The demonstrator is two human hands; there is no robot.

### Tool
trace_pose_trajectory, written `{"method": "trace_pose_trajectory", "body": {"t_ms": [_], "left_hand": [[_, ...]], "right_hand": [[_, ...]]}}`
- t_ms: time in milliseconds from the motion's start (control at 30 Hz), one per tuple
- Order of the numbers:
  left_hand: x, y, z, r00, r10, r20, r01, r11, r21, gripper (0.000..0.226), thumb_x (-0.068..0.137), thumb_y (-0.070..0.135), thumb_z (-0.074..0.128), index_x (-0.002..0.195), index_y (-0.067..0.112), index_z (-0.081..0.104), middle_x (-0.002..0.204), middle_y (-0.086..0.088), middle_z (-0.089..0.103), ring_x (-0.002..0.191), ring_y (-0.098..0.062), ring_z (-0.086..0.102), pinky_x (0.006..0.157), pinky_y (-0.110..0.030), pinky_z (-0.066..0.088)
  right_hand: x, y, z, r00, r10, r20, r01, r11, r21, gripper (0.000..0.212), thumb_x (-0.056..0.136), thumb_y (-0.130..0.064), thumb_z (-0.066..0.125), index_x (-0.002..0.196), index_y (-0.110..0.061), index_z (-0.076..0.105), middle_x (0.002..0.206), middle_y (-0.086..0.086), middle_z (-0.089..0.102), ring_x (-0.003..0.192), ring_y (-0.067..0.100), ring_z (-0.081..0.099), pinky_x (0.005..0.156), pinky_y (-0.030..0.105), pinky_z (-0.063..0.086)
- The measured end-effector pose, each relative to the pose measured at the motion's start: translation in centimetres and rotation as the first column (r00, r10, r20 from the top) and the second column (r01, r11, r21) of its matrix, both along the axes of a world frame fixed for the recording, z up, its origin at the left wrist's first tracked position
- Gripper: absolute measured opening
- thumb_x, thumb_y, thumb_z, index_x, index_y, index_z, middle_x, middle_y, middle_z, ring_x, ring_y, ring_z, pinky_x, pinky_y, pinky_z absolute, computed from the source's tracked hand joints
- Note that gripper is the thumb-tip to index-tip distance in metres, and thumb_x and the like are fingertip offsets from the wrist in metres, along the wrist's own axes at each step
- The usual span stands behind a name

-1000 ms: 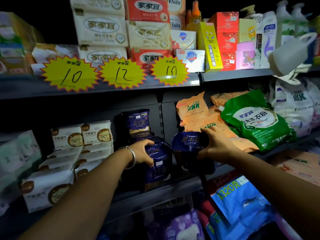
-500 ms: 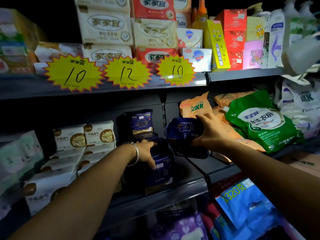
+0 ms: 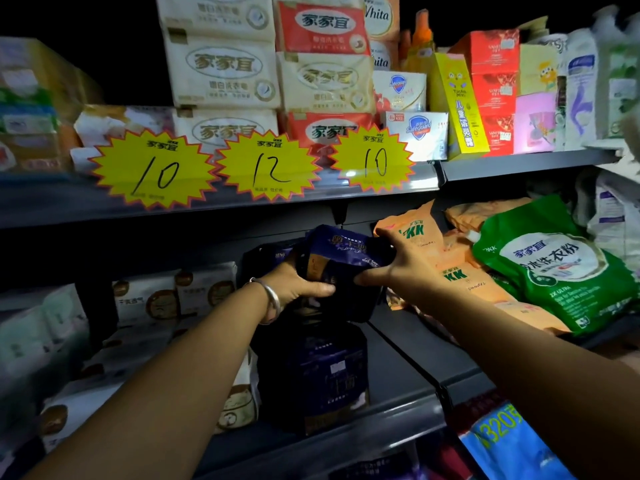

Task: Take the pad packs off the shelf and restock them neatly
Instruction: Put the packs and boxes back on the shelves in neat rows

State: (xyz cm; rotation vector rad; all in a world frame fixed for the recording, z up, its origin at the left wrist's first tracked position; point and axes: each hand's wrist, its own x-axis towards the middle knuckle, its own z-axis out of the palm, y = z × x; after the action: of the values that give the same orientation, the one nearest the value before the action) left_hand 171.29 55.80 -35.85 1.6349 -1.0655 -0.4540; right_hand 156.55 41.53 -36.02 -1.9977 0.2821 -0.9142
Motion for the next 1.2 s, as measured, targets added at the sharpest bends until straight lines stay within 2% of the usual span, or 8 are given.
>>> {"method": "trace_pose_trajectory", "body": {"t_ms": [167, 400, 533, 667, 833, 967, 1100, 1200], "left_hand": [[1.9, -0.2, -0.4, 0.988, 0.056, -0.142, -0.064, 0.997, -0.052, 0.036, 0.079, 0.003, 0.070, 0.111, 0.011, 0.056, 0.103, -0.010, 0.065, 0.092, -0.024, 0.062, 0.089, -0.040, 0.050], [4.4, -1.3, -1.8, 0.864, -0.009, -0.504, -0.176, 0.932, -0.318, 0.085, 0.080, 0.005, 0.071, 0.146, 0.000, 0.018, 0.137, -0.020, 0.048, 0.122, -0.031, 0.052, 0.099, -0.050, 0.046], [4.7, -1.5, -2.0, 0.870, -0.025, -0.492, -0.120, 0.958, -0.262, 0.033, 0.092, 0.026, 0.055, 0.123, 0.016, 0.056, 0.128, -0.013, 0.059, 0.110, -0.027, 0.060, 0.080, -0.049, 0.054], [5.0, -1.9, -1.4, 0.886, -0.073, -0.457, -0.054, 0.964, -0.261, 0.021, 0.092, 0.040, 0.051, 0.111, 0.042, 0.059, 0.124, 0.001, 0.061, 0.112, -0.026, 0.059, 0.085, -0.055, 0.051], [4.6, -2.2, -1.2, 0.906, 0.032, -0.423, -0.127, 0.972, -0.198, 0.037, 0.079, 0.018, 0.069, 0.114, 0.011, 0.060, 0.111, -0.015, 0.067, 0.099, -0.032, 0.066, 0.080, -0.056, 0.053], [4.8, -2.3, -0.9, 0.951, 0.160, -0.265, -0.217, 0.955, -0.204, 0.021, 0.073, -0.001, 0.073, 0.092, 0.004, 0.067, 0.096, -0.018, 0.069, 0.085, -0.029, 0.069, 0.083, -0.045, 0.056], [4.4, -2.8, -1.0, 0.915, 0.376, 0.146, -0.326, 0.902, -0.283, 0.088, 0.065, -0.007, 0.079, 0.138, 0.010, 0.034, 0.119, 0.001, 0.048, 0.111, -0.013, 0.047, 0.095, -0.020, 0.037], [4.4, -2.7, -1.5, 0.783, 0.363, 0.505, -0.221, 0.922, -0.319, 0.092, 0.063, -0.002, 0.082, 0.140, 0.008, 0.031, 0.131, -0.001, 0.039, 0.122, -0.012, 0.037, 0.094, -0.002, 0.026]], "right_hand": [[2.3, -0.1, -0.5, 0.996, 0.040, 0.083, -0.056, 0.980, 0.190, 0.088, 0.067, -0.005, 0.081, 0.141, -0.006, 0.034, 0.126, 0.008, 0.054, 0.109, 0.022, 0.057, 0.092, 0.031, 0.049], [5.6, -1.2, -1.8, 0.993, 0.017, 0.114, -0.060, 0.920, 0.388, 0.078, 0.075, -0.017, 0.077, 0.139, -0.003, 0.035, 0.119, 0.009, 0.055, 0.093, 0.015, 0.057, 0.071, 0.021, 0.046], [7.3, -1.3, -2.6, 0.991, 0.029, 0.128, -0.087, 0.874, 0.477, 0.072, 0.075, -0.026, 0.076, 0.133, -0.001, 0.040, 0.117, 0.009, 0.058, 0.091, 0.015, 0.060, 0.073, 0.024, 0.050], [7.6, -1.4, -3.0, 0.986, 0.111, 0.127, -0.163, 0.824, 0.543, 0.055, 0.082, -0.030, 0.069, 0.126, -0.002, 0.050, 0.118, 0.015, 0.062, 0.100, 0.022, 0.062, 0.070, 0.025, 0.053], [7.7, -1.7, -3.0, 0.968, 0.219, 0.122, -0.249, 0.798, 0.549, 0.041, 0.087, -0.023, 0.064, 0.123, -0.008, 0.052, 0.117, 0.014, 0.062, 0.104, 0.024, 0.061, 0.071, 0.028, 0.056], [7.7, -1.9, -2.4, 0.982, 0.189, 0.028, -0.174, 0.828, 0.533, 0.033, 0.091, -0.019, 0.059, 0.124, -0.015, 0.057, 0.112, 0.010, 0.062, 0.108, 0.032, 0.059, 0.086, 0.047, 0.054], [7.4, -0.7, -1.4, 0.979, 0.204, 0.008, -0.151, 0.698, 0.700, 0.041, 0.090, -0.037, 0.057, 0.125, -0.016, 0.052, 0.125, 0.011, 0.045, 0.095, 0.040, 0.058, 0.074, 0.050, 0.057], [6.9, -0.3, -0.8, 0.965, 0.248, 0.082, -0.218, 0.594, 0.774, 0.044, 0.089, -0.052, 0.052, 0.109, -0.014, 0.058, 0.109, 0.013, 0.054, 0.090, 0.036, 0.059, 0.076, 0.053, 0.054]]}}
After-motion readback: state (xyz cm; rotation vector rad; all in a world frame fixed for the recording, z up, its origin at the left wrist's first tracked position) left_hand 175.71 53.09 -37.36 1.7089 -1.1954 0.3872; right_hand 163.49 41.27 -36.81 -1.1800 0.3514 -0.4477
